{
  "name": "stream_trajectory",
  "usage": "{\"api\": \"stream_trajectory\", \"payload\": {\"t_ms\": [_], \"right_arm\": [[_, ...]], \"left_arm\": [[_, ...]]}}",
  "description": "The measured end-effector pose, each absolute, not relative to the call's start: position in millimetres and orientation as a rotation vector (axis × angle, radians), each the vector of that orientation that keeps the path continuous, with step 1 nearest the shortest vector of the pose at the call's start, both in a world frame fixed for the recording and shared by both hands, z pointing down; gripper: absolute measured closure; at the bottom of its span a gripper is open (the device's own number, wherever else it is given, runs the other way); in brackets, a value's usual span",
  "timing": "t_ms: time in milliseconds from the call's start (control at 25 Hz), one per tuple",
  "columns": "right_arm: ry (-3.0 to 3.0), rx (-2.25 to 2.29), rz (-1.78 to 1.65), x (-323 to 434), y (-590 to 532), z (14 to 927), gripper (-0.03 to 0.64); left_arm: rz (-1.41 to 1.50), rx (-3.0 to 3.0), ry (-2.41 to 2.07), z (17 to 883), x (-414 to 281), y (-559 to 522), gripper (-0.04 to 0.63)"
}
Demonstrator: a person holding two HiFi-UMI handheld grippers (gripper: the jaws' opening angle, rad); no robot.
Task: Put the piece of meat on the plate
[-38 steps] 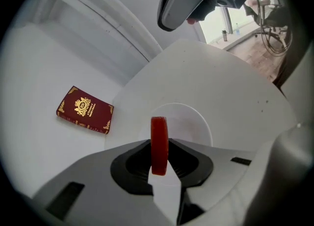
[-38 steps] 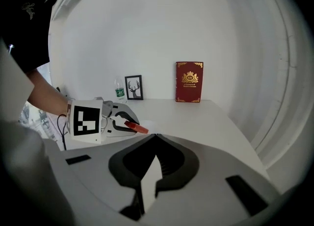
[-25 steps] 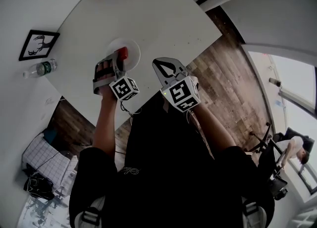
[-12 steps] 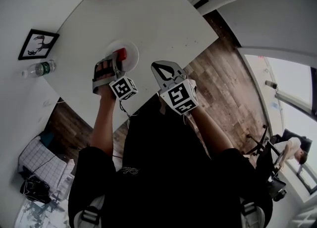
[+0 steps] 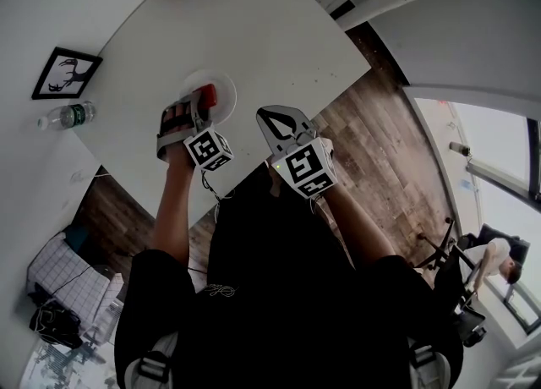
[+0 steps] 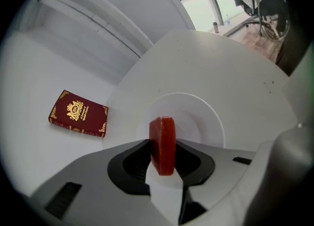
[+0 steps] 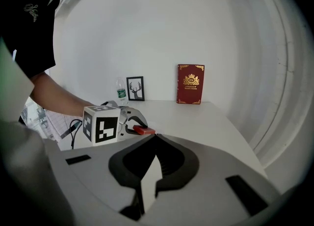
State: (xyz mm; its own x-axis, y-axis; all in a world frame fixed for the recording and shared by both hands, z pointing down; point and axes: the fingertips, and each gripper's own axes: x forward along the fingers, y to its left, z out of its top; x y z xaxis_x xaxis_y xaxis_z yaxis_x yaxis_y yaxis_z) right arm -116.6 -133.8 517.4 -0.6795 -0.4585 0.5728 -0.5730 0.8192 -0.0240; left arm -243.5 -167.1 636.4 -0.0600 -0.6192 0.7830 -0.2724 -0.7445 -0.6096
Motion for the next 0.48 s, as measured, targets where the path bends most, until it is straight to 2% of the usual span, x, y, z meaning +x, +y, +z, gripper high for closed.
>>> {"api": "stream_trajectory", "payload": {"t_ms": [480], "right_arm": [[-2.472,0.755,0.268,-117,-138,507,0.595]], "left_arm": [[-1.917,-2.243,0.990,633,-239,-163,0.426]]}}
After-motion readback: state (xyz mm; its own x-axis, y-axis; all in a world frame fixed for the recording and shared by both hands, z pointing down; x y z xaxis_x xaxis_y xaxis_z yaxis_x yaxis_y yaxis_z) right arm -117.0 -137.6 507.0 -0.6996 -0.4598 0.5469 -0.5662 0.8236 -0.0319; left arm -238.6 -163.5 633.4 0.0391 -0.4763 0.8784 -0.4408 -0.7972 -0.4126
